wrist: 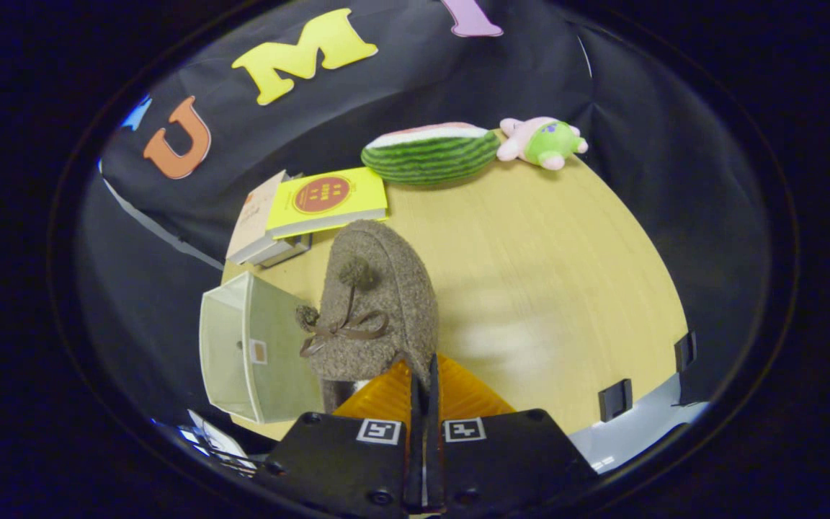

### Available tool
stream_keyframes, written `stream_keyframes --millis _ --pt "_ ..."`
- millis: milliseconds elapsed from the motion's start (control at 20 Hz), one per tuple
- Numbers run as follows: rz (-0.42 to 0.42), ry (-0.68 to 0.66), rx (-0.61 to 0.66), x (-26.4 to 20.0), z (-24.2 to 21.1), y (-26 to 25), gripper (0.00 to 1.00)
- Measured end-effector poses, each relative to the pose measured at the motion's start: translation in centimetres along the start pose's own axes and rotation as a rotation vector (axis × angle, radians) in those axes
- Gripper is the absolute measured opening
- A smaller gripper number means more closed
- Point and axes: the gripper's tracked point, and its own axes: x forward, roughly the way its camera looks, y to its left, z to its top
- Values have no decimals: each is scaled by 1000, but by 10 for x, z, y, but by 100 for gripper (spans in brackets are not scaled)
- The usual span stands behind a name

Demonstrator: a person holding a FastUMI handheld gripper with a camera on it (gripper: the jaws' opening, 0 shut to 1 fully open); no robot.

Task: Open the storage box then place both shoes into the box .Put the left shoe in first, then the right shoe, with the right side of both shoes facing outward in a uniform manner.

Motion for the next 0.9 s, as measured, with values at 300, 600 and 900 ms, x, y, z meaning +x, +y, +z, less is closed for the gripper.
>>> stream_keyframes --millis 300,600,900 --pt "70 -56 -54 -40 9 73 8" --pt "122 -26 -88 -28 -12 145 9" --pt "163 -23 -83 10 -32 221 8"
